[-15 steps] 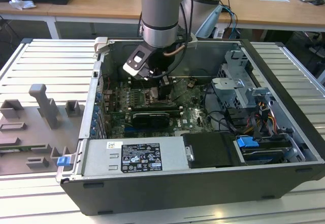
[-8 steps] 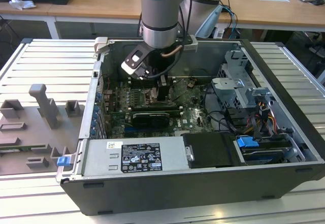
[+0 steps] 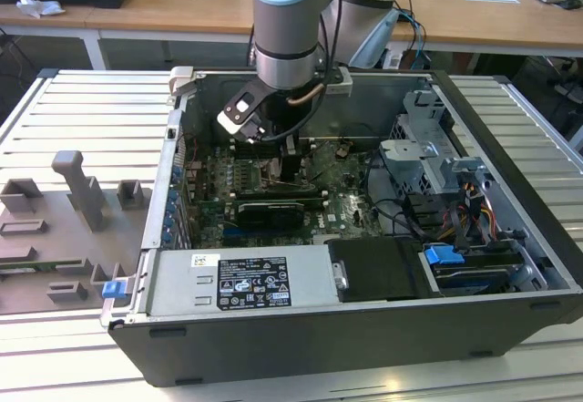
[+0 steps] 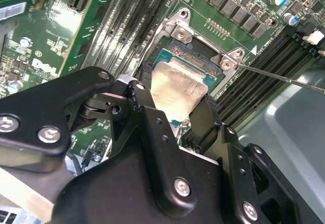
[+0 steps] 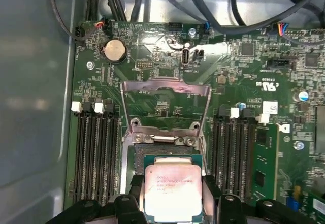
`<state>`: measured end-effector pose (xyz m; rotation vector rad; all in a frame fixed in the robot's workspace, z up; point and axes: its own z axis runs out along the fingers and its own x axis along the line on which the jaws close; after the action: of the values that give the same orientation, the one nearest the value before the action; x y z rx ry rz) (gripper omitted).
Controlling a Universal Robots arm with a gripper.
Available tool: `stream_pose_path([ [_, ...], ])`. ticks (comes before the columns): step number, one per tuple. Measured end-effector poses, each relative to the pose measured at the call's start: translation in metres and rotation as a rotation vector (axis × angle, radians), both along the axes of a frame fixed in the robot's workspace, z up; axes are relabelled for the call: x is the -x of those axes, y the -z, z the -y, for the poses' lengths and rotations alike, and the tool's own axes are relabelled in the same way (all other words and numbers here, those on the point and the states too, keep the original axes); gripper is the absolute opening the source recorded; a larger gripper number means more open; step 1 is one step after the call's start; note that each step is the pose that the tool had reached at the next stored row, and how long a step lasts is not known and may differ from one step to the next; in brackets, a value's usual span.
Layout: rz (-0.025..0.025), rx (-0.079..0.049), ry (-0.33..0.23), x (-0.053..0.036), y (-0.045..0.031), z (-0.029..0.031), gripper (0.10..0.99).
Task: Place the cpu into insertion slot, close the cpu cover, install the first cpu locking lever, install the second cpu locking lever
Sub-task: 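Place the cpu into insertion slot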
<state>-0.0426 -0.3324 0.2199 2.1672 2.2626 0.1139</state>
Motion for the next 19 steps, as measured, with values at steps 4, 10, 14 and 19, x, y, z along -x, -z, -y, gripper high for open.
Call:
stream_pose_path([
  [4,-0.0045,0.0,0.014,0.0,0.0041,-0.0049,0.541],
  [10,-0.0112,0.0,0.079,0.0,0.0112,-0.007,0.541],
  [14,-0.0135,0.0,0.078,-0.0003,0.0163,-0.0071,0.541],
  [19,-0.0137,0.002,0.068,-0.001,0.0181,-0.0076,0.541],
])
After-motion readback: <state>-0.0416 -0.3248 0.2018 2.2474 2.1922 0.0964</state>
